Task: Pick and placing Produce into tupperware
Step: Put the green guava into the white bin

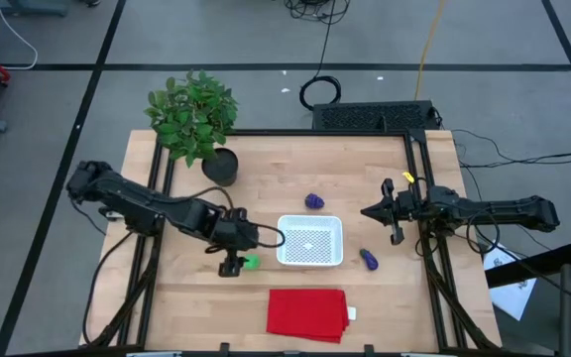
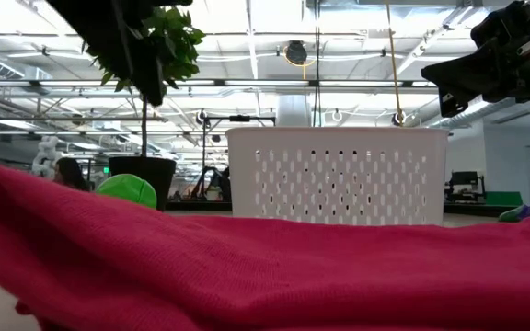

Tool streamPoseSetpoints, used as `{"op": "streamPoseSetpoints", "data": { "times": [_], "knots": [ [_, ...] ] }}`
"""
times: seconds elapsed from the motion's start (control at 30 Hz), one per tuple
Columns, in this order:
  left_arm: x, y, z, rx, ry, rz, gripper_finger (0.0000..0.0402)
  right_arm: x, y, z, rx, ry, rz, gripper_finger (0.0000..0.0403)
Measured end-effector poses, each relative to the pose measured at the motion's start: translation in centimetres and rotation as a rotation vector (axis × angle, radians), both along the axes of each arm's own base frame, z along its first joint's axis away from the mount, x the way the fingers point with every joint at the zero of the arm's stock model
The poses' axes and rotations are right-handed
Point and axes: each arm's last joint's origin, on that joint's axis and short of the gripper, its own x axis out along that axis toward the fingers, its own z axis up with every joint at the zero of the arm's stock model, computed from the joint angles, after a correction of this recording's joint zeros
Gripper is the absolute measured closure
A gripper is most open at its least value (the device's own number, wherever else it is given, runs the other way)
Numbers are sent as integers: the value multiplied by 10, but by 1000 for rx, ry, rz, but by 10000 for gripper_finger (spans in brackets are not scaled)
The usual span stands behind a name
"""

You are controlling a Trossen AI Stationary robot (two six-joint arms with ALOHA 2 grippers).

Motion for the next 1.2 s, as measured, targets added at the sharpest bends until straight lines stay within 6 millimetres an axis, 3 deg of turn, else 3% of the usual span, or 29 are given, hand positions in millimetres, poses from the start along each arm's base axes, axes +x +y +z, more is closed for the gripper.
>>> {"op": "streamPoseSetpoints", "data": {
  "times": [0.2,0.47,0.77,0.93,1.2],
  "knots": [
    [14,-7,-17,-25,19,-31,57,0,0,0,0,1,0,403],
    [25,-8,-41,-16,91,0,55,0,0,0,0,1,0,403],
    [24,-8,-43,-17,112,-3,55,0,0,0,0,1,0,403],
    [18,-7,-55,4,141,-5,55,0,0,0,0,1,0,403],
    [22,-12,-58,-9,75,-35,55,0,0,0,0,1,0,403]
  ]
}}
